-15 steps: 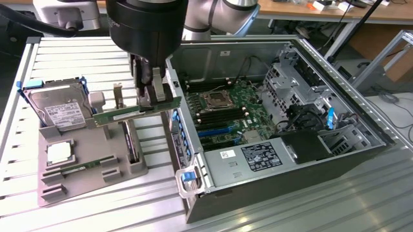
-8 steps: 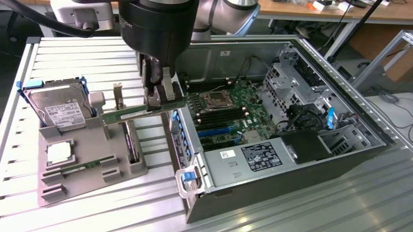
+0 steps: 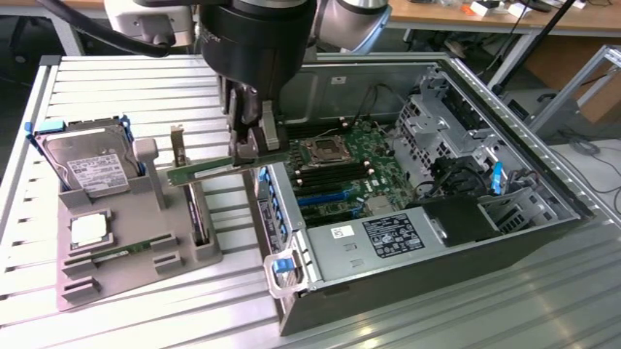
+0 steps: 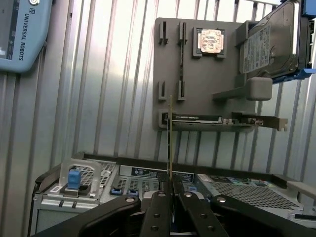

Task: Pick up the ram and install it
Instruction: 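Pick up the ram and move it above insertion slot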

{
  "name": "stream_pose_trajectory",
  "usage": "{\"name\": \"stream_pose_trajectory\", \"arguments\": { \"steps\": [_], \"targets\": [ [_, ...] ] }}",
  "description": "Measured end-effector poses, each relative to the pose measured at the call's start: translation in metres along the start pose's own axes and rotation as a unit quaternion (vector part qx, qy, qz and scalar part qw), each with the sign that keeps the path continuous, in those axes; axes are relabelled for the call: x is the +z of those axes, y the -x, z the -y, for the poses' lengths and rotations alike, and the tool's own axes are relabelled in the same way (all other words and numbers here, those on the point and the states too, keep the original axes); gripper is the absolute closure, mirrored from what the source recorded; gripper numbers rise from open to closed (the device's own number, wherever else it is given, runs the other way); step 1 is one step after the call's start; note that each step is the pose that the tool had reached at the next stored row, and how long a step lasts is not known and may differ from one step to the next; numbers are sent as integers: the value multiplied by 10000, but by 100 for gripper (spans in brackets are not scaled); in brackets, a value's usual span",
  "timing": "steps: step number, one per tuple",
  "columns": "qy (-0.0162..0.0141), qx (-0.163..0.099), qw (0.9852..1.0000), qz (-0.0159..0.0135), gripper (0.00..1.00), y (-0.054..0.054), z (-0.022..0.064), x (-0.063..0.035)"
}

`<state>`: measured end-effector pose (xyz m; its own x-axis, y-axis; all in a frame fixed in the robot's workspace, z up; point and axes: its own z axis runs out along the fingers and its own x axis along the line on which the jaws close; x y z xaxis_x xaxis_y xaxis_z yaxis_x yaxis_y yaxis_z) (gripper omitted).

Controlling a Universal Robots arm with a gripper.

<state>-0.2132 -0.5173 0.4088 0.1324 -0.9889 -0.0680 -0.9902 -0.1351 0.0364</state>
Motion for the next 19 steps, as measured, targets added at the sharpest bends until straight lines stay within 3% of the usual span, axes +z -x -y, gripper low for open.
{"name": "stream_pose_trajectory", "arguments": {
  "steps": [12, 19],
  "targets": [
    [0, 0, 10000, 0, 88, -20, 145, 1],
    [0, 0, 10000, 1, 88, -37, 272, -1]
  ]
}}
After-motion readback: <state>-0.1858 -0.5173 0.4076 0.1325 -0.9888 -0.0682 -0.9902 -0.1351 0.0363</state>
